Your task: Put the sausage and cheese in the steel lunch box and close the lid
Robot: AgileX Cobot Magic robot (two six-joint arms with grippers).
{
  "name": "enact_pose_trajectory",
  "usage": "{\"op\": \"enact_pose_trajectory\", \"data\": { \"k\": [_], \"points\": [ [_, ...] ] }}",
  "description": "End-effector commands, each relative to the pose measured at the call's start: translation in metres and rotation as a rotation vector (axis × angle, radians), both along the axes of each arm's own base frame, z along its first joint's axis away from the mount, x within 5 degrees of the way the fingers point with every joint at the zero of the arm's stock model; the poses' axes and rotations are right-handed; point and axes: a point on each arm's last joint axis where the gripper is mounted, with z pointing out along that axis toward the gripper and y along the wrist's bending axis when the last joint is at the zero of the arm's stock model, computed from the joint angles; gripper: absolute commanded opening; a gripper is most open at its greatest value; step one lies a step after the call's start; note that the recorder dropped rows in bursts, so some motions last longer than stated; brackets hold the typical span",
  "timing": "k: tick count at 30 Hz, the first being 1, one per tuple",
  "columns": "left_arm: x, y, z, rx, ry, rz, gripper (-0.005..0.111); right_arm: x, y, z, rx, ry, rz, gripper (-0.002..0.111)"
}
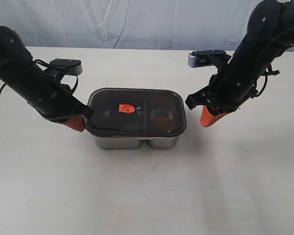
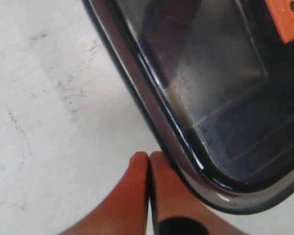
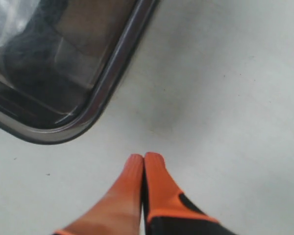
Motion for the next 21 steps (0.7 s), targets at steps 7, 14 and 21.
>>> {"op": "enact_pose_trajectory", "data": {
  "k": [7, 14, 21],
  "points": [
    [0.000, -0.003, 0.001, -0.026, 0.003, 0.012, 0.000, 0.002, 0.000, 0.005, 0.004, -0.024, 0.001, -0.001],
    [0.001, -0.003, -0.003, -0.024, 0.015, 0.015, 0.000, 0.002, 0.000, 0.006, 0.005, -0.028, 0.001, -0.001],
    [0.002, -0.004, -0.021, -0.014, 0.073, 0.016, 0.000, -0.001, -0.002, 0.019, 0.021, -0.062, 0.001, -0.001]
  ]
}}
